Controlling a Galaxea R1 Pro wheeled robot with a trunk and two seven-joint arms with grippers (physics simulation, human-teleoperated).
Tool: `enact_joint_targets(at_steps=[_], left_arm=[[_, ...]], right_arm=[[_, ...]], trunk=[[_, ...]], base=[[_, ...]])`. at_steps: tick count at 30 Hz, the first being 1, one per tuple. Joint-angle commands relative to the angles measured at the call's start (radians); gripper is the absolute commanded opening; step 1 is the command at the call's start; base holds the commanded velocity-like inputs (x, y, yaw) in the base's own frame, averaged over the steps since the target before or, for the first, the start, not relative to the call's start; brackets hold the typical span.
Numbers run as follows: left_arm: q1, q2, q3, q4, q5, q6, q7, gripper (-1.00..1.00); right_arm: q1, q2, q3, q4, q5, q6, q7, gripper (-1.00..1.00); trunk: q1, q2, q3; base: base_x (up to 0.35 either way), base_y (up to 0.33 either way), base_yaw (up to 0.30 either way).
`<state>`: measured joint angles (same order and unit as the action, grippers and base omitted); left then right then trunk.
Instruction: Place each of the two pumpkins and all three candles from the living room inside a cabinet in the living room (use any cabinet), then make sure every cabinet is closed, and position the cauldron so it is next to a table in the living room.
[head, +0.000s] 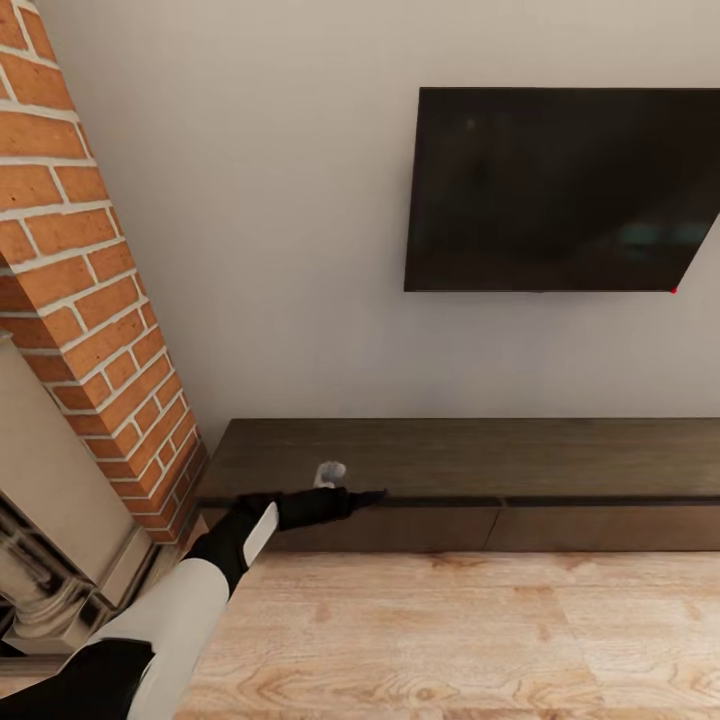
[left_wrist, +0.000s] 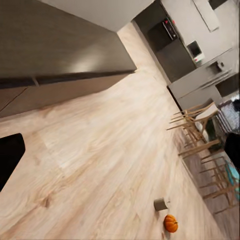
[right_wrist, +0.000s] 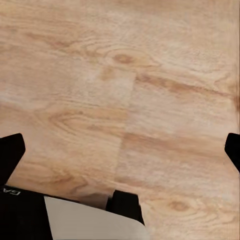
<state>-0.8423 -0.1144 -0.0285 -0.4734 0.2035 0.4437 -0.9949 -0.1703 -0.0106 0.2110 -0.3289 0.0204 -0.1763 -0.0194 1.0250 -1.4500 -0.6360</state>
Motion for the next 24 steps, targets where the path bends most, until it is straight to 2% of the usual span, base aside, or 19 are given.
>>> enact_joint_targets(at_steps=[1,3,4,7,13,15,18,19,20,22,23,24], left_arm=[[0.0,0.001,0.001,-0.01,0.012,0.0,-0.03,1.0],[0.0,0.003,0.002,-0.02,0.038,0.0,-0.078,1.0],[0.0,0.003,0.002,-0.025,0.053,0.0,-0.101,1.0],[0.0,0.004,0.001,-0.03,0.064,0.0,-0.126,1.0],[0.0,0.005,0.002,-0.044,0.068,0.0,-0.167,1.0],[0.0,0.005,0.002,-0.056,0.069,0.001,-0.182,1.0],[0.0,0.005,0.002,-0.067,0.076,0.003,-0.191,1.0],[0.0,0.006,0.002,-0.07,0.083,0.004,-0.193,1.0],[0.0,0.006,0.002,-0.072,0.088,0.005,-0.193,1.0],[0.0,0.008,0.003,-0.074,0.098,0.016,-0.194,1.0],[0.0,0.009,0.003,-0.075,0.104,0.031,-0.194,1.0],[0.0,0.01,0.004,-0.079,0.112,0.059,-0.193,1.0]], right_arm=[[0.0,0.0,0.0,-0.028,0.008,0.023,-0.002,1.0],[0.0,-0.003,0.0,-0.091,0.04,0.088,-0.004,1.0],[0.0,-0.008,-0.001,-0.146,0.072,0.138,-0.004,1.0],[0.0,-0.017,-0.006,-0.251,0.12,0.212,-0.005,1.0],[-0.001,-0.03,-0.008,-0.405,0.138,0.27,-0.006,1.0],[-0.001,-0.039,-0.009,-0.483,0.14,0.285,-0.01,1.0],[-0.001,-0.05,-0.011,-0.579,0.143,0.292,-0.047,1.0],[-0.001,-0.054,-0.011,-0.62,0.162,0.293,-0.08,1.0],[-0.002,-0.055,-0.011,-0.645,0.19,0.293,-0.105,1.0],[-0.002,-0.055,-0.009,-0.69,0.3,0.293,-0.161,1.0],[-0.002,-0.054,-0.008,-0.703,0.366,0.294,-0.183,1.0],[-0.002,-0.052,-0.007,-0.713,0.465,0.293,-0.205,1.0]], trunk=[[0.0,0.0,0.0],[0.0,0.0,0.0],[0.0,0.0,0.0],[0.0,0.0,0.0],[0.0,0.0,0.0],[0.0,0.0,0.0],[0.0,0.0,0.0],[0.0,0.0,0.0],[0.0,0.0,0.0],[0.0,0.0,0.0],[0.0,0.0,0.0],[0.0,0.0,0.0]], base=[[0.0,0.0,0.0],[0.0,0.0,0.0],[0.0,0.0,0.0],[0.0,0.0,0.0],[0.0,0.0,0.0],[0.0,0.0,0.0],[0.0,0.0,0.0],[0.0,0.0,0.0],[0.0,0.0,0.0],[0.0,0.0,0.0],[0.0,0.0,0.0],[0.0,0.0,0.0]])
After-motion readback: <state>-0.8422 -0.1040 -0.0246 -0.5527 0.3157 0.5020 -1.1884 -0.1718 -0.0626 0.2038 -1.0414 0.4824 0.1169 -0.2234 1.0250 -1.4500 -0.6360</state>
